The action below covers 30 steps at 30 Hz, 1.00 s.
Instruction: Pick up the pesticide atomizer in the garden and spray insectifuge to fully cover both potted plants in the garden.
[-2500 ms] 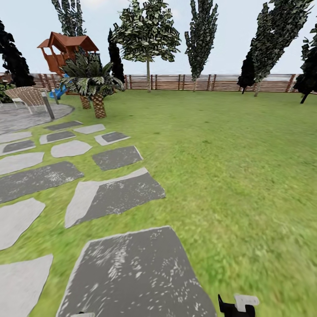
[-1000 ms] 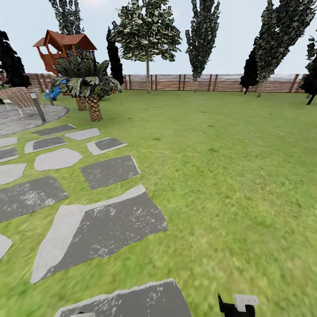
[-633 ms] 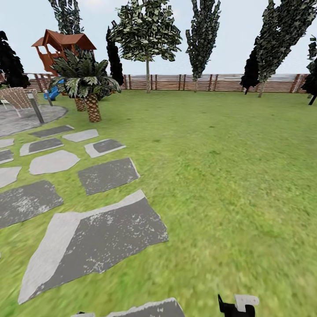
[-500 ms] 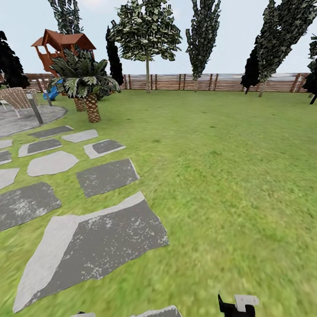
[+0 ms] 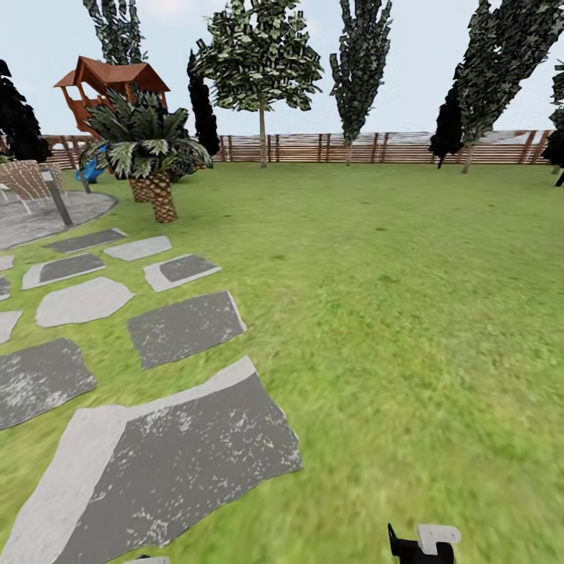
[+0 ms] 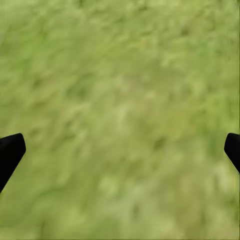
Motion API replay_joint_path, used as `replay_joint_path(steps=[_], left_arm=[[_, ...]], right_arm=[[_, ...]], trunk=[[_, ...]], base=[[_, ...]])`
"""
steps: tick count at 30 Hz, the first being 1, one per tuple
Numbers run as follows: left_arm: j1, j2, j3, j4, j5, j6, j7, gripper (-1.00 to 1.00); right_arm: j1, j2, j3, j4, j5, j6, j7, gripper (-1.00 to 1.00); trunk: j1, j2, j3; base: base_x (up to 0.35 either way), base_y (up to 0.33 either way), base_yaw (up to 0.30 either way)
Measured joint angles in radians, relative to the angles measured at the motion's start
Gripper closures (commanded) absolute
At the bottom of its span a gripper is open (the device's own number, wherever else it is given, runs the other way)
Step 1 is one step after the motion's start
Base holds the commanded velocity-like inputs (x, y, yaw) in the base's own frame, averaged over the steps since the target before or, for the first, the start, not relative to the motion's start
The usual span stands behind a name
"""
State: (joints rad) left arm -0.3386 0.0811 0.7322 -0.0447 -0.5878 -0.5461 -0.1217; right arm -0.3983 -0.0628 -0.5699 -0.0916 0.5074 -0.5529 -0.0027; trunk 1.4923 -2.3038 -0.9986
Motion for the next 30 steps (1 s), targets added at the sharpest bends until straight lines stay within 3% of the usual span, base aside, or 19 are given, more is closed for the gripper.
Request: replay_joint_path(steps=[30], left_arm=[[0.0,0.0,0.0,0.0,0.0,0.0,0.0,1.0]], right_arm=[[-0.001,-0.002,-0.001,0.0,-0.002,0.001,-0.001,-1.0]], trunk=[[0.0,0.0,0.0]], base=[[0.34,0.0,0.0]])
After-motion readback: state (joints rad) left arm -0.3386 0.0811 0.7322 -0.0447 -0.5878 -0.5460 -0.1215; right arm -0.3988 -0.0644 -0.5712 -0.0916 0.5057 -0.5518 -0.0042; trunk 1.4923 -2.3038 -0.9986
